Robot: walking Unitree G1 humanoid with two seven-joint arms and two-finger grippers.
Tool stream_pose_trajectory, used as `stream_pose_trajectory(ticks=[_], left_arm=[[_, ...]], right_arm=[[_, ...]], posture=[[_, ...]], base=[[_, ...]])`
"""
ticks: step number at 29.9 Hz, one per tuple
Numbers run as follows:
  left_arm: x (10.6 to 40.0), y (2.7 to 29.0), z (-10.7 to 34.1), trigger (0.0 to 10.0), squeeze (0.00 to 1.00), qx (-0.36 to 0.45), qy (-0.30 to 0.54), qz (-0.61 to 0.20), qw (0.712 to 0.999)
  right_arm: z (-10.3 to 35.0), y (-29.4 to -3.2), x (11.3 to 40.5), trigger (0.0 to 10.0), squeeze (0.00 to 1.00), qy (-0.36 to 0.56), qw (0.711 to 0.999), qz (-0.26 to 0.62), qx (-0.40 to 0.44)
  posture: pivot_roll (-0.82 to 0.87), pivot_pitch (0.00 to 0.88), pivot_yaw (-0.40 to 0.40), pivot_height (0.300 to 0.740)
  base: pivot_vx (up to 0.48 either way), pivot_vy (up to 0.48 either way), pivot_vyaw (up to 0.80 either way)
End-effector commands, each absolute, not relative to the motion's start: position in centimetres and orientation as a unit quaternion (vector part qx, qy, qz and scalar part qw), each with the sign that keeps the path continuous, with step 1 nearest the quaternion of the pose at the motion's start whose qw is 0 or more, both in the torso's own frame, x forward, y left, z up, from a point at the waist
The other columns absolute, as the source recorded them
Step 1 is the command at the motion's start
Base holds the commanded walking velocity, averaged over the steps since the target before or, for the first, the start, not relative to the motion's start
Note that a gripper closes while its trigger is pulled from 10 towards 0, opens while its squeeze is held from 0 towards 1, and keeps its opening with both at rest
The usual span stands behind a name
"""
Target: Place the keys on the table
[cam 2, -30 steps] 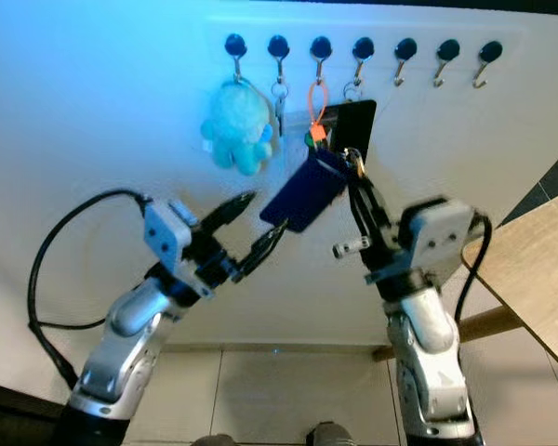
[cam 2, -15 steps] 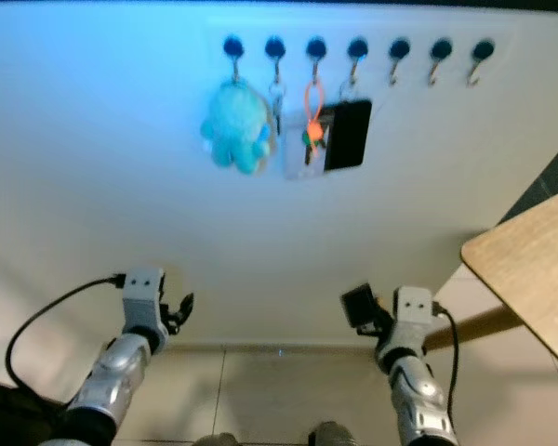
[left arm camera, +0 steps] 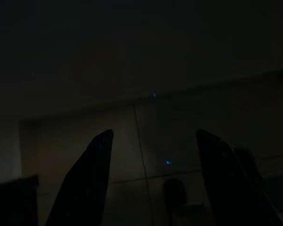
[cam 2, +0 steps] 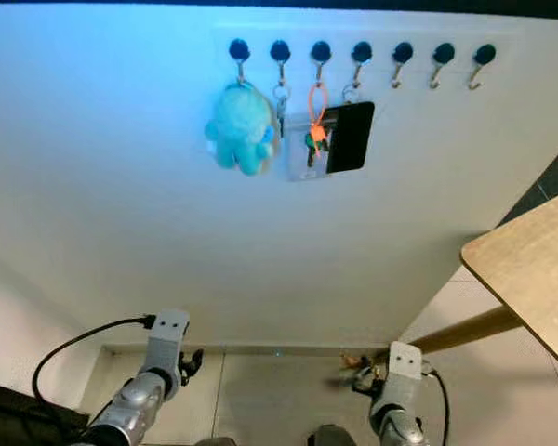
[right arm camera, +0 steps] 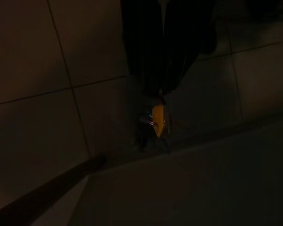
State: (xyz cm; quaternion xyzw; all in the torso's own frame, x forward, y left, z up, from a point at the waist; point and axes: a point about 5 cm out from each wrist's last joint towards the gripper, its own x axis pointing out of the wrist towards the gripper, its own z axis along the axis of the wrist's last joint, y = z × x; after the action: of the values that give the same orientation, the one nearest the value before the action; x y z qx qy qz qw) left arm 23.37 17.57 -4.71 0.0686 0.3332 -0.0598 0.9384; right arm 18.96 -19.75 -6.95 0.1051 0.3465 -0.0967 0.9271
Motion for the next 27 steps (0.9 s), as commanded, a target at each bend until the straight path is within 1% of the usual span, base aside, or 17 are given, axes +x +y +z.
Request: stream_pose_trajectory(ticks=[1, 7, 13, 27], left_arm=[[22.64, 17.66, -5.29, 10.0, 0.00, 0.074, 0.348, -0.062, 0.933], [22.53, 17.62, -5.48, 10.0, 0.00, 0.065, 0.350, -0.062, 0.933], [22.54, 17.55, -5.39, 10.0, 0.00, 0.069, 0.337, -0.070, 0.936], [22.51, 17.51, -5.32, 10.0, 0.00, 0.051, 0.324, -0.063, 0.943]], right_arm=[[-7.42, -19.89, 18.07, 10.0, 0.00, 0.356, 0.922, -0.106, 0.110], [-7.82, -19.98, 17.60, 10.0, 0.00, 0.366, 0.916, -0.116, 0.116], [-7.75, -19.93, 17.73, 10.0, 0.00, 0.361, 0.920, -0.106, 0.108], [-7.64, -19.59, 18.05, 10.0, 0.00, 0.356, 0.924, -0.091, 0.104]], posture=[[0.02, 0.076, 0.008, 0.740], [0.02, 0.079, 0.005, 0.740], [0.02, 0.079, 0.006, 0.740], [0.02, 0.083, 0.004, 0.740]], base=[[0.000, 0.000, 0.00], [0.000, 0.000, 0.00], [0.000, 0.000, -0.80], [0.000, 0.000, -0.80]])
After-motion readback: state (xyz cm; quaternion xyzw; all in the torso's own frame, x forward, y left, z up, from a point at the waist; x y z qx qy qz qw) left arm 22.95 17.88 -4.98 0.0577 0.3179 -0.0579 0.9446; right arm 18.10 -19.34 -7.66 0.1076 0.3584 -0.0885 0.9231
